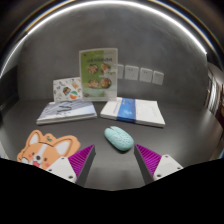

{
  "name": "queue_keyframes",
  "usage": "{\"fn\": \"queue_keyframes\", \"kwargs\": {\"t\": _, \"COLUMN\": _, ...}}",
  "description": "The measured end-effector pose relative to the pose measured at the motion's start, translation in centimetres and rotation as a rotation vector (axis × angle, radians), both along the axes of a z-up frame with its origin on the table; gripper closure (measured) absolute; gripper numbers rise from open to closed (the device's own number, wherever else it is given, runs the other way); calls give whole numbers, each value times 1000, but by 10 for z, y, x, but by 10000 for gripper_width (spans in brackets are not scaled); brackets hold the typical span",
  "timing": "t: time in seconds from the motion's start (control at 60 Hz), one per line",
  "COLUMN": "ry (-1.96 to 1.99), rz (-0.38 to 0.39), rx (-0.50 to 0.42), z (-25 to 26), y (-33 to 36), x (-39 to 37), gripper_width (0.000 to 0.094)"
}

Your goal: Arrange mouse

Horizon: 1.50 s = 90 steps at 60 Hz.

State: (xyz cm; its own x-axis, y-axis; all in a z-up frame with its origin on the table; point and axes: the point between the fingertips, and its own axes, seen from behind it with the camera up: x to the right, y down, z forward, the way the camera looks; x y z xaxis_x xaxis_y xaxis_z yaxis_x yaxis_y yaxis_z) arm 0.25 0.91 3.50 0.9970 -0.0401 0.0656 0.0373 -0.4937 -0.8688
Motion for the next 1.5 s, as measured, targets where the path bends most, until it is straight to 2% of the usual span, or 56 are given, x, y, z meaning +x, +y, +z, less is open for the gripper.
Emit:
{"fn": "queue_keyframes", "kwargs": {"t": 0.267, "ry": 56, "rz": 103, "rx": -113, "z": -48, "y": 56, "x": 36, "gripper_width": 115}}
{"fn": "queue_keyframes", "kwargs": {"t": 0.433, "ry": 88, "rz": 124, "rx": -107, "z": -48, "y": 91, "x": 42, "gripper_width": 129}}
{"fn": "queue_keyframes", "kwargs": {"t": 0.5, "ry": 96, "rz": 119, "rx": -99, "z": -47, "y": 101, "x": 44, "gripper_width": 165}}
{"fn": "queue_keyframes", "kwargs": {"t": 0.517, "ry": 96, "rz": 116, "rx": -99, "z": -47, "y": 103, "x": 44, "gripper_width": 138}}
{"fn": "queue_keyframes", "kwargs": {"t": 0.533, "ry": 95, "rz": 112, "rx": -99, "z": -48, "y": 105, "x": 45, "gripper_width": 209}}
{"fn": "queue_keyframes", "kwargs": {"t": 0.55, "ry": 95, "rz": 107, "rx": -98, "z": -48, "y": 106, "x": 46, "gripper_width": 190}}
{"fn": "queue_keyframes", "kwargs": {"t": 0.583, "ry": 96, "rz": 99, "rx": -96, "z": -48, "y": 107, "x": 45, "gripper_width": 297}}
{"fn": "queue_keyframes", "kwargs": {"t": 0.6, "ry": 94, "rz": 93, "rx": -94, "z": -48, "y": 107, "x": 46, "gripper_width": 395}}
{"fn": "queue_keyframes", "kwargs": {"t": 0.767, "ry": 146, "rz": 23, "rx": -85, "z": -46, "y": 108, "x": 48, "gripper_width": 450}}
{"fn": "queue_keyframes", "kwargs": {"t": 0.833, "ry": 211, "rz": -44, "rx": -94, "z": -40, "y": 99, "x": 53, "gripper_width": 472}}
{"fn": "queue_keyframes", "kwargs": {"t": 0.867, "ry": 225, "rz": -67, "rx": -68, "z": -26, "y": 94, "x": 55, "gripper_width": 482}}
{"fn": "queue_keyframes", "kwargs": {"t": 0.917, "ry": 219, "rz": -62, "rx": 25, "z": 9, "y": 87, "x": 51, "gripper_width": 487}}
{"fn": "queue_keyframes", "kwargs": {"t": 1.05, "ry": 117, "rz": -80, "rx": 243, "z": 130, "y": 42, "x": 11, "gripper_width": 508}}
{"fn": "queue_keyframes", "kwargs": {"t": 1.133, "ry": 101, "rz": -56, "rx": 337, "z": 184, "y": 13, "x": -39, "gripper_width": 510}}
{"fn": "queue_keyframes", "kwargs": {"t": 1.2, "ry": 79, "rz": -16, "rx": 384, "z": 205, "y": -4, "x": -96, "gripper_width": 512}}
{"fn": "queue_keyframes", "kwargs": {"t": 1.3, "ry": 36, "rz": 22, "rx": 372, "z": 176, "y": -18, "x": -162, "gripper_width": 514}}
{"fn": "queue_keyframes", "kwargs": {"t": 1.5, "ry": 66, "rz": 25, "rx": 131, "z": 32, "y": -23, "x": -221, "gripper_width": 512}}
